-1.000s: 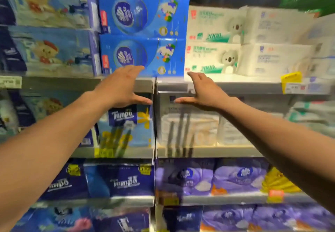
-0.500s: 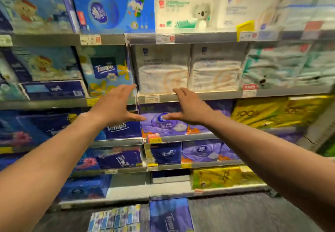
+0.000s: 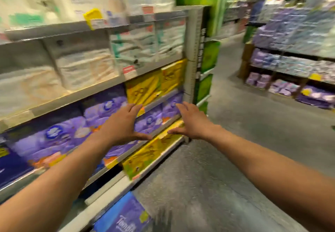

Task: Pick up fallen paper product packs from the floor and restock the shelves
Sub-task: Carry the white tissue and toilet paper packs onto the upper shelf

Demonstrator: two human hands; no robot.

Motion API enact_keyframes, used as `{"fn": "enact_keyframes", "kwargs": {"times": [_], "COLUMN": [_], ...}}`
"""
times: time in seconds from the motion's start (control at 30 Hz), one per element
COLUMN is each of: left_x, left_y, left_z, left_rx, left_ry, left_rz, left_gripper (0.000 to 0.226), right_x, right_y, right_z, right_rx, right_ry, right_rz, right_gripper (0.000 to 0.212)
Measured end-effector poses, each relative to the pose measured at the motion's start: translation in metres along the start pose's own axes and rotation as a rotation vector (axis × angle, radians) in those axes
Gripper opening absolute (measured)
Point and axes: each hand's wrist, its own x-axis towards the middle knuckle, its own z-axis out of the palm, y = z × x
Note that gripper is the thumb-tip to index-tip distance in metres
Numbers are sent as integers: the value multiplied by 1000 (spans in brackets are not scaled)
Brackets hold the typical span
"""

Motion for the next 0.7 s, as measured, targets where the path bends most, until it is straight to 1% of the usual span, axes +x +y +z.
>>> {"fn": "enact_keyframes", "kwargs": {"times": [0.1,0.2,0.23,0.3,0.4,0.43,0.57,0.7], "left_x": [60,118,138,180,244,263,335,420], "left_y": [76,168,198,258,345,373,475,557], "left_z": [24,44,52,67,87,90,98,121], "left_rx": [1,-6,-15,-43,-79,-92,-108,-108], "left_ry": [-21,-63,-70,-93,-144,-163,-226,-208], "left_rz": [142,257,295,355,430,458,583,686], "left_gripper": [144,124,121,123,137,137,119,119], "right_x": [-35,-67,-76,-95,-118,-125,-143,-143], "right_y": [90,187,220,282,369,396,498,590], "right_z": [-18,-33,-38,-53,-83,-94,-130,-142], "right_rx": [-23,-25,-29,-30,-14,-23,-39,-43], "right_ry": [4,-11,-14,-16,-22,-25,-14,-4], "right_rz": [157,330,374,456,580,609,725,830], "right_gripper": [113,113,114,114,114,114,111,108]}}
